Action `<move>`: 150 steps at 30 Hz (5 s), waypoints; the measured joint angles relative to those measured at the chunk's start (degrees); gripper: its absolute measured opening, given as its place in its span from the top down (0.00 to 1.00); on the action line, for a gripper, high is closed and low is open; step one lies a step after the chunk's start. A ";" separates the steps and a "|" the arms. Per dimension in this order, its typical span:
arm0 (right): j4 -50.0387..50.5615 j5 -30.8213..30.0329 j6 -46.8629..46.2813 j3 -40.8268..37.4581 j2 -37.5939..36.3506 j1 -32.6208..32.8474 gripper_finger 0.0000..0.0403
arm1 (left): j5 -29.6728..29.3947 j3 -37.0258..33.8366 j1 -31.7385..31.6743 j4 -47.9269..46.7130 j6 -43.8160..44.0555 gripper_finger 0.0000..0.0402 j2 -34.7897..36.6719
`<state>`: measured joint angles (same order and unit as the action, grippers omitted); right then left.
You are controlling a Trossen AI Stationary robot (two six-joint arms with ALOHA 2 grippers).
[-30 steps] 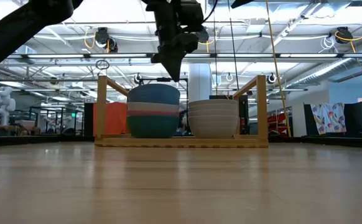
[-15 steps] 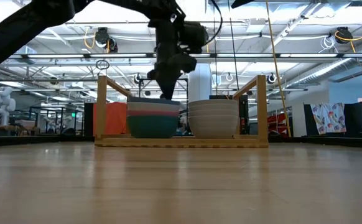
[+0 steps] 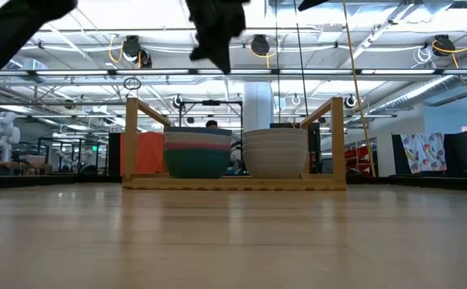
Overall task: Place and stack bowls onto a shelf
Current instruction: Return to Home Position
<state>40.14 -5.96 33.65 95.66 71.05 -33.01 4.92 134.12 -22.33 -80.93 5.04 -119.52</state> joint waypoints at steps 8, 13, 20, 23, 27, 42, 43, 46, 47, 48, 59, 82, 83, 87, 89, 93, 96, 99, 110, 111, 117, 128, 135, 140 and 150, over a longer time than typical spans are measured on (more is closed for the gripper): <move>-0.02 -0.09 -0.69 0.00 -2.58 0.00 1.00 | -1.04 0.34 -0.91 3.05 -0.07 0.99 12.49; -0.02 -0.07 -1.05 0.00 -5.87 0.00 1.00 | -4.27 0.34 -0.78 4.71 -0.57 0.99 18.70; 1.14 -0.21 -1.32 0.00 -10.66 0.00 1.00 | -5.48 0.34 -0.74 3.96 -1.88 0.98 26.00; 3.41 -0.24 -1.51 0.00 -12.71 0.00 1.00 | -5.50 0.34 -0.69 2.56 -2.50 0.98 28.95; 6.87 -0.24 -1.53 0.00 -15.07 0.00 1.00 | -5.54 0.34 -0.68 -0.48 -3.30 0.98 32.52; 9.62 -13.29 1.12 0.00 -22.98 0.02 1.00 | -10.18 0.34 -0.68 -4.62 -4.68 0.98 44.20; 9.73 -14.36 1.11 0.00 -23.61 0.00 1.00 | -10.21 0.33 -0.69 -4.84 -4.68 0.98 44.97; 10.37 -15.10 1.11 0.02 -25.37 0.00 1.00 | -10.33 0.31 -0.69 -5.13 -4.76 0.98 47.22; 10.77 -15.06 0.84 0.02 -25.89 0.00 1.00 | -10.33 0.31 -0.69 -5.15 -4.76 0.98 47.95; 11.47 -15.02 0.22 0.02 -26.38 0.00 1.00 | -10.35 0.31 -0.67 -5.15 -4.76 0.98 48.66; 19.33 -14.77 -11.03 0.02 -29.91 0.00 1.00 | -10.57 0.29 -0.68 -9.36 -5.05 0.98 54.78; 31.58 -14.73 -29.78 0.00 -37.57 0.00 1.00 | -10.51 -3.05 -0.68 -9.05 -8.93 0.98 68.43; 31.65 -14.73 -29.97 0.00 -38.04 0.00 1.00 | -10.51 -3.61 -0.68 -9.07 -8.87 0.98 68.88; 32.30 -13.49 -29.99 0.00 -39.92 0.00 1.00 | -10.48 -6.32 -0.68 -9.04 -7.89 0.98 70.74; 32.35 -11.62 -30.05 0.02 -40.72 0.01 1.00 | -10.48 -7.83 -0.67 -9.07 -7.31 0.98 71.54; 32.15 -9.50 -30.10 -1.17 -42.55 0.00 1.00 | -10.44 -10.82 -0.69 -9.07 -6.40 0.98 72.62; 32.12 -8.90 -30.15 -3.75 -44.44 0.00 1.00 | -10.44 -13.17 -0.69 -9.09 -6.25 0.98 73.33; 30.98 -8.92 -30.66 -7.18 -46.74 0.00 1.00 | -10.44 -15.49 -0.67 -9.07 -5.85 0.98 73.99; 24.93 -8.87 -32.57 -18.97 -55.59 0.00 1.00 | -10.42 -22.52 -0.67 -8.85 -5.12 0.98 76.81; 24.18 -8.84 -32.57 -19.90 -56.32 0.00 1.00 | -10.42 -23.09 -0.68 -8.78 -4.48 0.98 77.24; 22.44 -8.81 -32.59 -25.10 -59.03 0.00 1.00 | -10.42 -26.97 -0.67 -7.02 -2.73 0.98 80.41; 12.26 -8.79 -33.00 -39.31 -63.40 0.00 1.00 | -10.44 -34.41 -0.69 -4.13 -2.53 0.98 86.31; -1.41 -6.05 -27.26 -50.12 -64.42 0.00 1.00 | -10.48 -41.64 -0.67 1.89 -8.02 0.98 90.27; -11.41 -4.15 -26.36 -57.05 -64.41 0.00 1.00 | -10.48 -47.36 -0.68 3.77 -7.97 0.98 93.11; -21.06 -1.86 -26.89 -66.23 -64.41 0.00 1.00 | -9.11 -55.43 -0.69 8.35 -7.76 0.98 96.87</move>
<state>19.08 -7.82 6.76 29.43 6.63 -33.01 -4.19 78.69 -23.02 -72.58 -2.72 -22.65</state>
